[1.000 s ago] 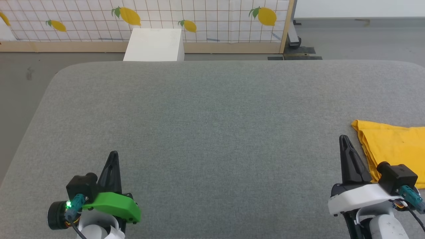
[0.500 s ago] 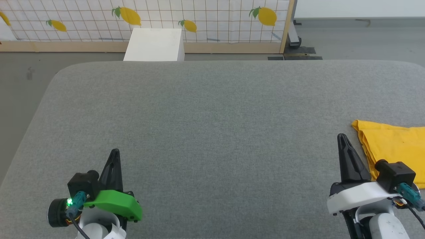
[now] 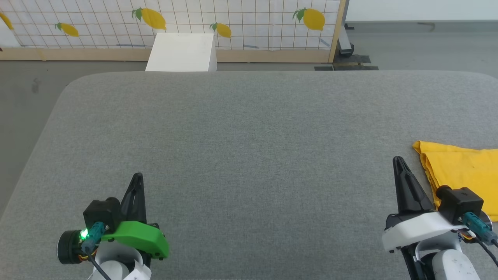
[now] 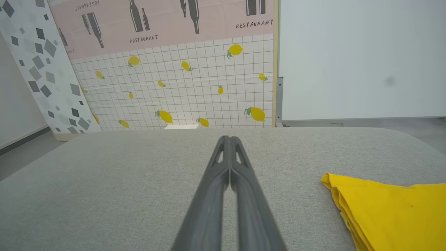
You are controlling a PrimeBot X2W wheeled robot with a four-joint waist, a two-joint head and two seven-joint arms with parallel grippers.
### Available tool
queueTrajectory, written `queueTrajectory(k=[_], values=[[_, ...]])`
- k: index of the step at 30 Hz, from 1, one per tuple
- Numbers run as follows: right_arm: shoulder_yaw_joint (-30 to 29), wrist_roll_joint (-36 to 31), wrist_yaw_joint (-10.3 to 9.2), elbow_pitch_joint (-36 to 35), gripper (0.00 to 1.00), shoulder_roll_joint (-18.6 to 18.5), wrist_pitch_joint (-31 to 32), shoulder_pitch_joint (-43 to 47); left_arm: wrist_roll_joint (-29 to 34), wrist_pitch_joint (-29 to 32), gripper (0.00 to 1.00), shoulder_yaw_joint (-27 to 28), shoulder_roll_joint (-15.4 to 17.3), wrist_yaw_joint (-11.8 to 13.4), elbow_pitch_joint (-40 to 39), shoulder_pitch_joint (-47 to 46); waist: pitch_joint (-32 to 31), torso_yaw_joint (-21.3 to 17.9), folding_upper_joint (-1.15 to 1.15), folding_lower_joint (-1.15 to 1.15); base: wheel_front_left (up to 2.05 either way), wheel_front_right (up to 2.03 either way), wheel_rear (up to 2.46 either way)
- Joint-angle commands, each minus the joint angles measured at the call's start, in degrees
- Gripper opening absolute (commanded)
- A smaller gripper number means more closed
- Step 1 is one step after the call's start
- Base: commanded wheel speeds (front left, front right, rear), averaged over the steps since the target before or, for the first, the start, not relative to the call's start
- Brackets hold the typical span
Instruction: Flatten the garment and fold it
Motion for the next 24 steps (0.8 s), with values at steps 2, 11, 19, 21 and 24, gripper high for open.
queueTrajectory(k=[2,11,19,21,24], values=[[0.18,-0.79,-0.02,-0.64,0.0,0.01,0.41,1.13,0.77,0.44,0.0,0.13,-0.29,0.34,-0.57,1.14,0.0,0.02,0.0,0.0,0.0,0.0,0.0],[0.39,-1.58,-0.02,-1.44,0.0,0.01,1.44,1.45,1.65,1.45,0.0,0.21,-0.57,0.42,-1.59,1.48,0.0,0.11,0.0,0.0,0.0,0.0,0.0],[0.57,-2.3,-0.03,-2.17,0.0,0.01,2.36,1.74,2.43,2.36,0.0,0.28,-0.83,0.5,-2.5,1.8,0.01,0.18,0.0,0.0,0.0,0.0,0.0],[0.61,-2.48,-0.03,-2.34,0.0,0.01,2.58,1.81,2.63,2.58,0.0,0.29,-0.9,0.51,-2.72,1.88,0.01,0.2,0.0,0.0,0.0,0.0,0.0],[0.68,-2.76,-0.03,-2.62,0.0,0.01,2.94,1.93,2.93,2.93,0.0,0.32,-1.0,0.54,-3.08,2.0,0.01,0.22,0.0,0.0,0.0,0.0,0.0]])
